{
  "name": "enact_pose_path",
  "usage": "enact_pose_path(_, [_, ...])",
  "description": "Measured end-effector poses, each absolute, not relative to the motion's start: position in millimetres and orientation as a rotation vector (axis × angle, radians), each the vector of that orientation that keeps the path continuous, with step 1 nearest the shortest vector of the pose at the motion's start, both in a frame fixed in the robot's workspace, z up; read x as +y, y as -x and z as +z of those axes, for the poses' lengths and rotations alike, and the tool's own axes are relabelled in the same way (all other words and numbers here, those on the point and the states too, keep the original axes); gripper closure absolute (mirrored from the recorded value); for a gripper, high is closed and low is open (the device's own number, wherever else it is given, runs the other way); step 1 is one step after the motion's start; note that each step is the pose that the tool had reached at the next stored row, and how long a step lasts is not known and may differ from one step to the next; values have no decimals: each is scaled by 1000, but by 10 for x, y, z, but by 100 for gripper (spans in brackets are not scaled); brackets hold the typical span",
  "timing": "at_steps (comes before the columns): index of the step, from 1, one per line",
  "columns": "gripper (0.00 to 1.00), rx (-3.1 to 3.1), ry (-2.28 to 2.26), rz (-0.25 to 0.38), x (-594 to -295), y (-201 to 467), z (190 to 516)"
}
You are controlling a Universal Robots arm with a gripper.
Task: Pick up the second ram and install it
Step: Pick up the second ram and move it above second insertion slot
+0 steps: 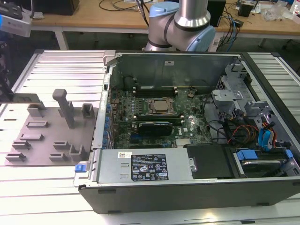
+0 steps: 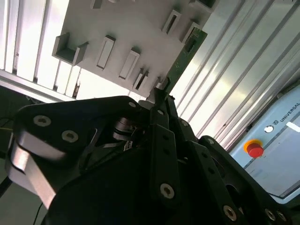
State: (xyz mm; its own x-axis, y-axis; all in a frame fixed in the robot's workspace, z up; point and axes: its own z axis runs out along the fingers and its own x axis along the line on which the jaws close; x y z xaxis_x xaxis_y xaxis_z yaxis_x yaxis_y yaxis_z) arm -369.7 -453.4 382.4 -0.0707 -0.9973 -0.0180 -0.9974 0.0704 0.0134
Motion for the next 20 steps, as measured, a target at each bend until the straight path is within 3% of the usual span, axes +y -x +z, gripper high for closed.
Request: enact_pose_path(20, [89, 2294, 2137, 37, -4529, 3695, 4409])
